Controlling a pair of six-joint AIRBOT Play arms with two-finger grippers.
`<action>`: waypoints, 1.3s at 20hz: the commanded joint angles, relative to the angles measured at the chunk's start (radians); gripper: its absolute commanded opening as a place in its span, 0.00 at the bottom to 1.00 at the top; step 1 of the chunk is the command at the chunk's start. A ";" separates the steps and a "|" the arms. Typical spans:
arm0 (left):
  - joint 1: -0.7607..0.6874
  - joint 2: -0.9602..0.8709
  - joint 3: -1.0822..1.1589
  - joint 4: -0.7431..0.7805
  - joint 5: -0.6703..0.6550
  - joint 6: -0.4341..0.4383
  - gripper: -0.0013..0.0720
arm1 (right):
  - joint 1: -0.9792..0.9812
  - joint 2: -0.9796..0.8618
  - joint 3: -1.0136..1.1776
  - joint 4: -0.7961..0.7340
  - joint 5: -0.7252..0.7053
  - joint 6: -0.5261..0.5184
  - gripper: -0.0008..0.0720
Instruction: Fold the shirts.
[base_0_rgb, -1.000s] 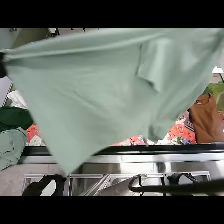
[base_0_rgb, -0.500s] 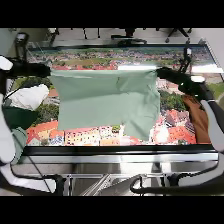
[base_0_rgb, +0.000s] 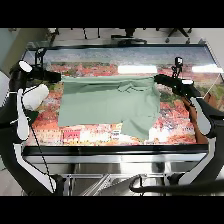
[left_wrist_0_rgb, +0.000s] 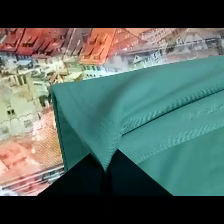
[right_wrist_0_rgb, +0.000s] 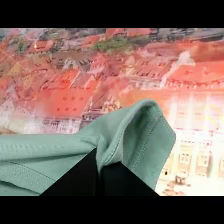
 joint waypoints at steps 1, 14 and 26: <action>0.000 -0.054 0.009 0.004 -0.023 0.000 0.04 | -0.018 -0.034 0.007 -0.003 0.025 0.002 0.04; -0.005 -0.097 0.008 0.012 0.000 -0.013 0.04 | -0.018 -0.082 0.007 -0.003 0.071 0.001 0.04; 0.003 -0.142 0.029 0.013 -0.118 -0.191 0.83 | -0.022 -0.039 0.007 -0.020 0.101 0.001 0.33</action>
